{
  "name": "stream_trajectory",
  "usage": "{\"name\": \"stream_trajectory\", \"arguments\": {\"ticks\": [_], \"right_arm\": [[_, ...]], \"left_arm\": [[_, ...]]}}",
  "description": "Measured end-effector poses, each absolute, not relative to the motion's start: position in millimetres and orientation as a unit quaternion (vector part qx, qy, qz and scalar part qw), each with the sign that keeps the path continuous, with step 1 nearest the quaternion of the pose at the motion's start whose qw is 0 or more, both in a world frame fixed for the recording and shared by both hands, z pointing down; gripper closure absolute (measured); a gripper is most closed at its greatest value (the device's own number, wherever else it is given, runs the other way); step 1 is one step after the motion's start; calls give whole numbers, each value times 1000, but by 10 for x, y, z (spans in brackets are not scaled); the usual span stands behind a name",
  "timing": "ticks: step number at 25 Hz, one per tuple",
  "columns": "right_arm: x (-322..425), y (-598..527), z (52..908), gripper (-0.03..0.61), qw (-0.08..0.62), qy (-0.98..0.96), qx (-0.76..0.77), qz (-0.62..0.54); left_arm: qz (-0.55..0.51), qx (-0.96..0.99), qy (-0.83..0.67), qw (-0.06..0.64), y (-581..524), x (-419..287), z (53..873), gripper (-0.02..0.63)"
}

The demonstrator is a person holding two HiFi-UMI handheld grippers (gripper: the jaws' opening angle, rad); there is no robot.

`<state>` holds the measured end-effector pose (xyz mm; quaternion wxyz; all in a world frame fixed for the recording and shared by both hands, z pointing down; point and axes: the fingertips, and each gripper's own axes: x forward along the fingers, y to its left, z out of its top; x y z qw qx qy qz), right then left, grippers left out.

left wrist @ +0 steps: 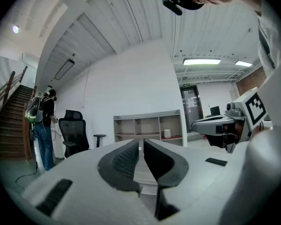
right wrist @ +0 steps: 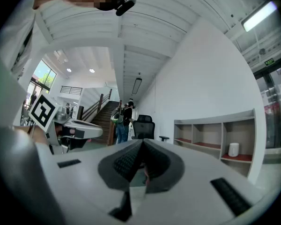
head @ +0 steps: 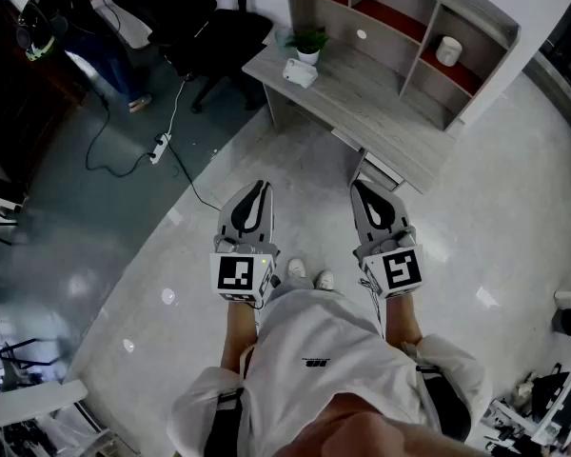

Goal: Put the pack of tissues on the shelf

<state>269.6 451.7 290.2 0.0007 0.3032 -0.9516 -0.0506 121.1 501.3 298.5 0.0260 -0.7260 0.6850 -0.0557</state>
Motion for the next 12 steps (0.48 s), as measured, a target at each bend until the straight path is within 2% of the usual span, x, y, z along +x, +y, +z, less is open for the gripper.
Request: {"name": "stream_trajectory", "arguments": {"ticks": [12], "right_arm": [[2646,4463,2992,553,10,-956,288,-45]], "left_arm": [[-60,-725,685,18,4929,1251,3096,580]]}}
